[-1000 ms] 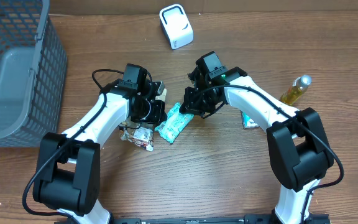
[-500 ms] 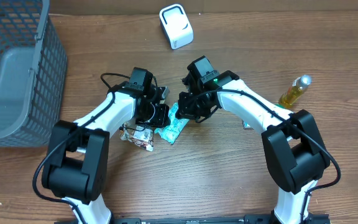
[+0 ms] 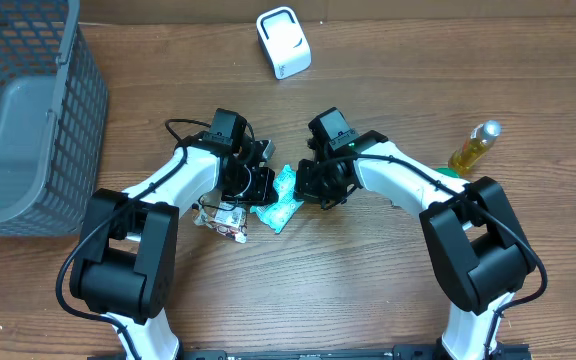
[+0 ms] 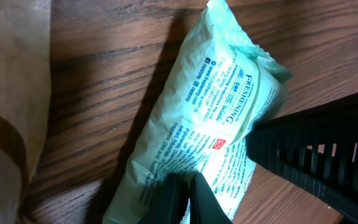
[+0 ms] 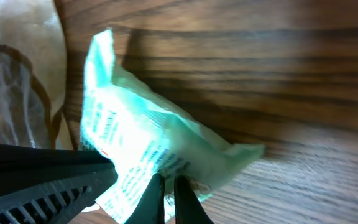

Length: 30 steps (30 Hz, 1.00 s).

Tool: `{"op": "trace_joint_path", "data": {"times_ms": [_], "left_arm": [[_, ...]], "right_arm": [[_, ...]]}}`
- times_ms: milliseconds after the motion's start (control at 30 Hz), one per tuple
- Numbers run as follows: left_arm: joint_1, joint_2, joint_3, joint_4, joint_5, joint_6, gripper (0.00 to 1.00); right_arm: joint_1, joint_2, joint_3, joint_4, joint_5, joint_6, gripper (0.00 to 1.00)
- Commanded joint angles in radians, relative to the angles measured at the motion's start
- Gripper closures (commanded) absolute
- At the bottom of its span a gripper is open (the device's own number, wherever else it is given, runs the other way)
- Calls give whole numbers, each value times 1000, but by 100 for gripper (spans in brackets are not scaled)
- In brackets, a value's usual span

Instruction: Scan the item barcode

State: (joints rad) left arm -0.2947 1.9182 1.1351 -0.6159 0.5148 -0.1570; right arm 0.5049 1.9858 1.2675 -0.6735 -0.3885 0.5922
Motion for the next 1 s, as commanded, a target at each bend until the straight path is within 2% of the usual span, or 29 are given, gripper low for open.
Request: {"op": "trace_joint_path", "data": {"times_ms": [0,233,367,467,633,767,867,967], "left_arm": [[-6,50,-11,-7,-46,8,96],[0,45,12,-29,-22,8,96],[0,10,93,-109,-24,7,96],[2,-10,148,-168,-28,-5,96],[2,-10,188,-266,-29,-8,96],[1,-9,180,-319,-138,-10,96],[0,-9,150,-291,-253,-35,96],[-2,-9,134,-279,-252,-35,96]], "right_arm": [[-53,25,-51,-35,159,33,96],[-95,25,-51,-51,163,12,96],[-102,12,-17,-79,134,-2,96],[-101,-26,22,-98,85,-64,96],[-101,-75,40,-55,-15,-74,96],[-95,-67,34,28,-88,-74,96],[-76,-53,33,122,-92,-74,96],[-60,-47,33,154,-92,-73,96]]}}
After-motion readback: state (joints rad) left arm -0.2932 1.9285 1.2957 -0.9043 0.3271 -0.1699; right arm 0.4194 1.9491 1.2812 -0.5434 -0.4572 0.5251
